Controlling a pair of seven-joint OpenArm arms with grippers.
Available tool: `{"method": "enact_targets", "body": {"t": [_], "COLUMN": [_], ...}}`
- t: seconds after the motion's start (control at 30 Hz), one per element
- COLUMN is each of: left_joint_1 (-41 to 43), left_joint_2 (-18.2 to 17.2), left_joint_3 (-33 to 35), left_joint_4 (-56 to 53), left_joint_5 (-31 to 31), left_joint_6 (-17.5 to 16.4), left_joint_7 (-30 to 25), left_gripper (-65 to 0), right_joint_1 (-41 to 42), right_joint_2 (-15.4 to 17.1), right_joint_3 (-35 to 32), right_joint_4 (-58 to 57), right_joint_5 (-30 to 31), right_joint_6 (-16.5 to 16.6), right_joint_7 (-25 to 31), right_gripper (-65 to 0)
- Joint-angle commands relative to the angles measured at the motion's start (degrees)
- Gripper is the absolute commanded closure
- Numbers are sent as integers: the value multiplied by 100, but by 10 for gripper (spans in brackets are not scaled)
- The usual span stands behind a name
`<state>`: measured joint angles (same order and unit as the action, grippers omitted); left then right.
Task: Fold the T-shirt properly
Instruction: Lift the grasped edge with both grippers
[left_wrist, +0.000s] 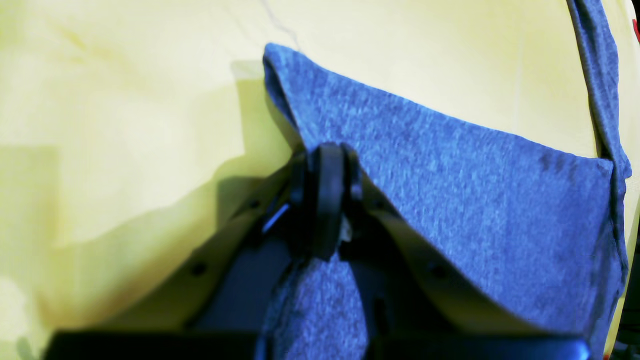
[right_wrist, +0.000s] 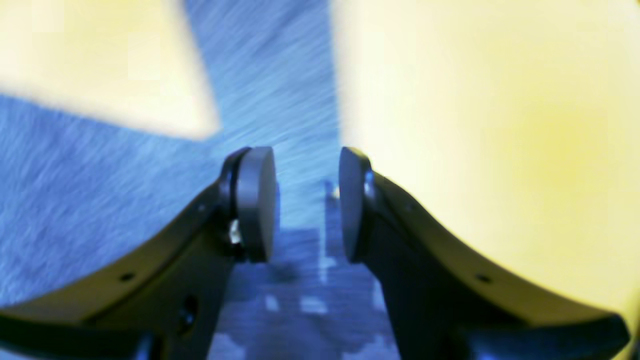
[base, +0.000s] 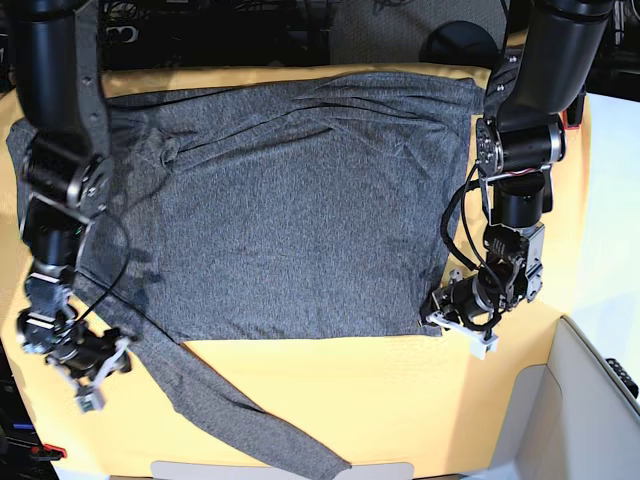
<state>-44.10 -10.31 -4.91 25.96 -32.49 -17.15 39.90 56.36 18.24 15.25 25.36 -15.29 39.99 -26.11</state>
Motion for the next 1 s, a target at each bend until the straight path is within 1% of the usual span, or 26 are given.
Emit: {"method": "enact_targets", "body": {"t": [0.0,0.07,0.17,0.23,0.33,0.4,0.43,0.53,0.57,0.7,0.97], "left_joint_1": [-175,-166,-166,-157,-157,-157,-149,-43,-34,45,80], "left_joint_2": [-46,-46,-46,-46,-46,-46,-46,-46,-46,-46,-46], "left_joint_3": [12,38,38,38,38,47,47,47,47,47,47], "left_joint_4": [73,73,73,73,73,73,73,90,90,90,90], "left_joint_5": [-61,-61,-61,-61,-61,-61,-61,-61,-61,-61,-61], "left_joint_6": [-48,-48,-48,-48,-48,-48,-48,-48,-48,-48,-48], "left_joint_7": [-109,-109,-82,-74,-65,-56,-56,-56,-56,-56,-47], "left_gripper": [-1,-1,-1,-1,-1,-1,-1,-1,-1,-1,-1], "right_joint_1": [241,355,303,188,21,-75,-163,-357,-409,-585,-656], "right_joint_2": [71,185,246,264,273,290,334,449,466,580,853], "right_joint_3": [18,18,1,-8,10,10,10,10,10,10,18], "right_joint_4": [-115,-308,-343,-343,-334,-352,-352,-352,-352,-352,-343], "right_joint_5": [39,39,39,39,39,39,39,39,39,39,48], "right_joint_6": [1,1,-320,-328,-355,-390,-443,-742,-768,-786,-794], "right_joint_7": [92,92,92,101,154,373,479,672,716,795,857], "right_gripper": [-224,-255,-326,-346,-345,-345,-345,-344,-344,-344,-344]}}
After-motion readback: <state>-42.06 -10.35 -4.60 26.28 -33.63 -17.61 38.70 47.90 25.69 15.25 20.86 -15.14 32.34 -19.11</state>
